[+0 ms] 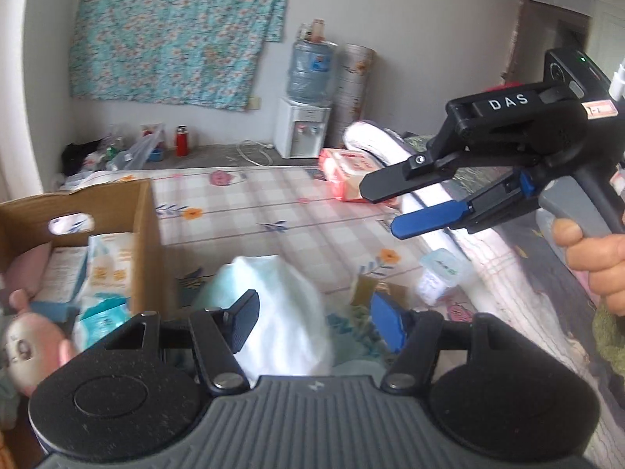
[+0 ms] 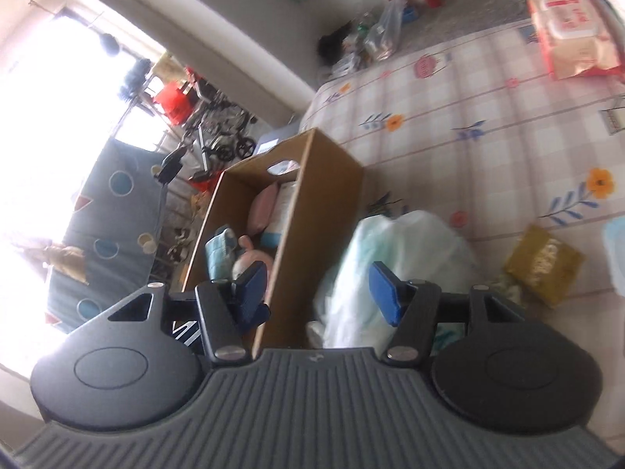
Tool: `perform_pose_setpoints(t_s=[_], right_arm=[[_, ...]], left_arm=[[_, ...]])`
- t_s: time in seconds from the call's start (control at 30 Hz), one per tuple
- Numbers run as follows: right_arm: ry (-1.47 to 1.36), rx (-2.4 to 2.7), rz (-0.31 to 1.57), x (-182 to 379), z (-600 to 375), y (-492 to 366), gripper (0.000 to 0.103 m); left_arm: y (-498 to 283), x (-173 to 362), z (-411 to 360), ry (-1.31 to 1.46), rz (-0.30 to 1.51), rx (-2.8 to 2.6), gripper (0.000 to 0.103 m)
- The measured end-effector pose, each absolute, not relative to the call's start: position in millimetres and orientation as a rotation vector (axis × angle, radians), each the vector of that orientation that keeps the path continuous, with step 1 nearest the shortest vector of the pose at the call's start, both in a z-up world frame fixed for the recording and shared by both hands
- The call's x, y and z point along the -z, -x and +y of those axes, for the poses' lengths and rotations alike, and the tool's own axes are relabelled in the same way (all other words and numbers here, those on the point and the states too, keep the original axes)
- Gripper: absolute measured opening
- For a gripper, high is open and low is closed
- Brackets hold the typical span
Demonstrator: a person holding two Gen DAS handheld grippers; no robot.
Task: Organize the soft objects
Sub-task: 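Move the left gripper back to the pile toward the white yogurt cup, then grasp the white yogurt cup with the left gripper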
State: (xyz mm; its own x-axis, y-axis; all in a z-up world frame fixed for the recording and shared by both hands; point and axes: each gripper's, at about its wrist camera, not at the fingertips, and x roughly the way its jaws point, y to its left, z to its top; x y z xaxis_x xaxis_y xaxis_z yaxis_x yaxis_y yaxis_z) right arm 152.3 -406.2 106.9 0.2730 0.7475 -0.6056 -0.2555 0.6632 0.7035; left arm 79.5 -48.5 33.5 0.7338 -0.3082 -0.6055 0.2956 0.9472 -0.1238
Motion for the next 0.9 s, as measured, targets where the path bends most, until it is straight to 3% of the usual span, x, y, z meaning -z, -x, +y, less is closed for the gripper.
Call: perform_pose_setpoints(t_s=[0.4,0.9], right_arm=[[-0.563,-0.39,1.121,-44,-563,-172,0.058],[-0.607,-0.359,1.242,26,-585,-229,0.055]], left_arm=[[-136,26,-199,-0.129,0.759,0.479,0.065],[-186,59,-244,-0.198,0.848,0.424,0.063]])
